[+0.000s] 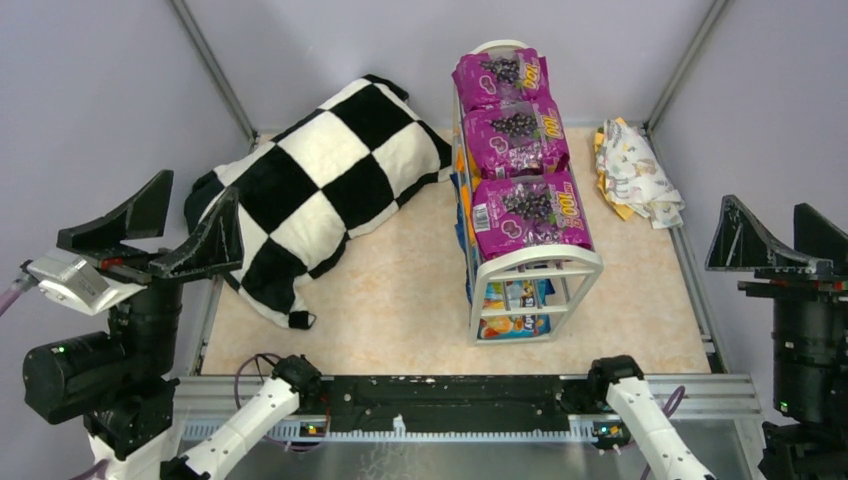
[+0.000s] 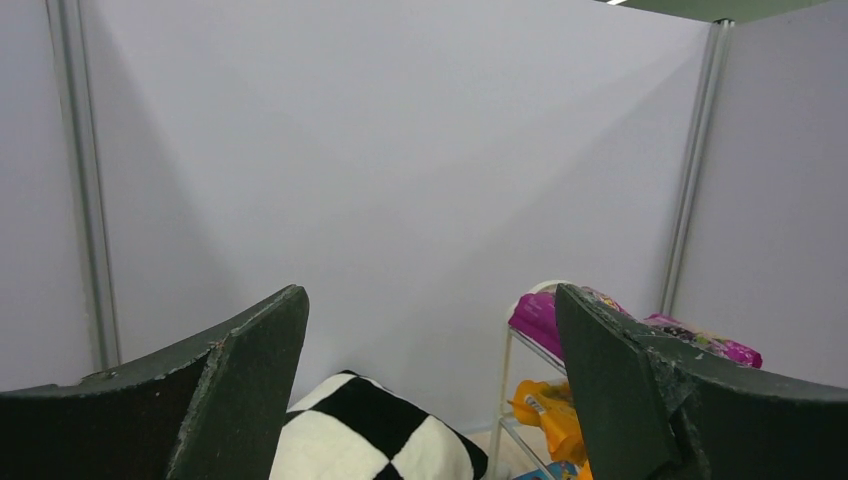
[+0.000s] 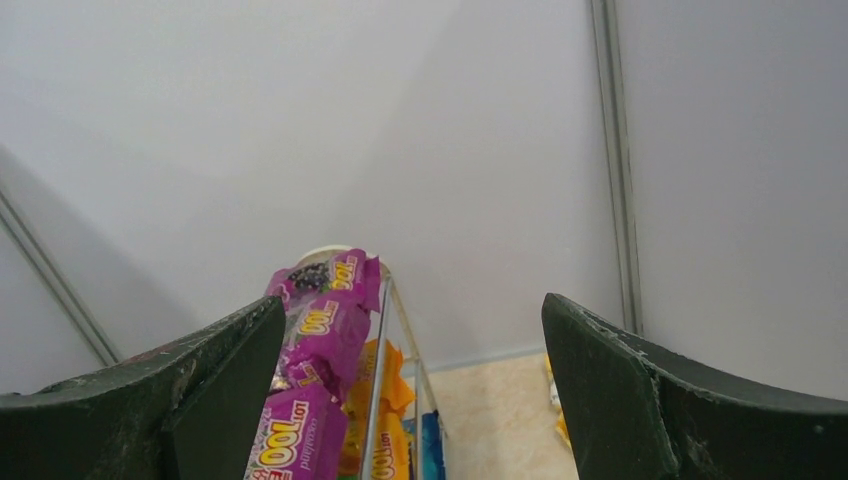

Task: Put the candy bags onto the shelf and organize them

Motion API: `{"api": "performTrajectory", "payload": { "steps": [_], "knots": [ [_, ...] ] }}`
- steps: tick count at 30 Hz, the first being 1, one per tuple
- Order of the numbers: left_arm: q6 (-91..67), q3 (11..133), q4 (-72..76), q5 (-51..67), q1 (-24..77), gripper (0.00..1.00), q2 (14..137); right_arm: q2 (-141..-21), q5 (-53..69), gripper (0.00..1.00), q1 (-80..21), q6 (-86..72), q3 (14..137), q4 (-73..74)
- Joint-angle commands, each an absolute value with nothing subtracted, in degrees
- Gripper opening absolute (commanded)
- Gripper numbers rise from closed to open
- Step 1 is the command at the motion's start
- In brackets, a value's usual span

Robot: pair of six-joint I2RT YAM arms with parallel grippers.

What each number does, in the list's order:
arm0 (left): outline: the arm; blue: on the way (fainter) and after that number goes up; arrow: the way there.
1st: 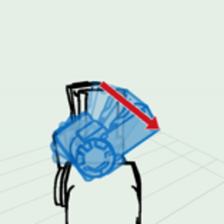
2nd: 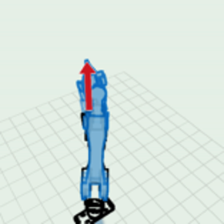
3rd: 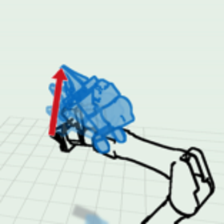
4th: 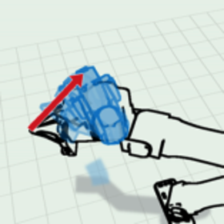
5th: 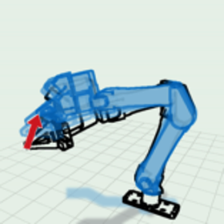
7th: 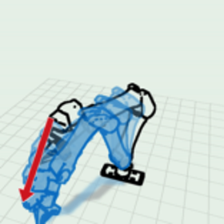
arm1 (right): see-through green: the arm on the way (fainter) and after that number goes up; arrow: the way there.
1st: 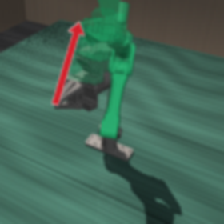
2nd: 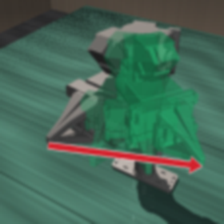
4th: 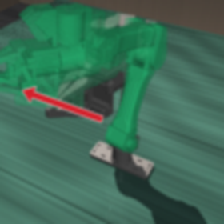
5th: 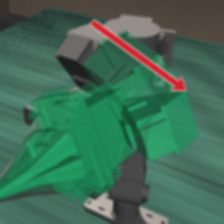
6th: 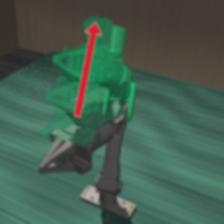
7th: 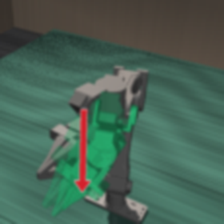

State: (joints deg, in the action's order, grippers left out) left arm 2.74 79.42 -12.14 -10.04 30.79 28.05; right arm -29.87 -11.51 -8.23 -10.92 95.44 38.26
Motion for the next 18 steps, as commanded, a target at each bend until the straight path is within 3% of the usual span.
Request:
{"api": "performTrajectory", "payload": {
  "steps": [1, 18],
  "knots": [
    [5.05, 81.21, -11.12, -12.50, 30.76, 0.99, 30.50, -29.61, -12.65, 0.99, -9.83, -7.91, 93.40, 34.92],
    [7.97, 78.69, -9.61, -16.78, 30.69, 0.99, 31.35, -30.28, -12.98, 0.99, -12.59, -4.59, 87.64, 29.53]
  ]
}}
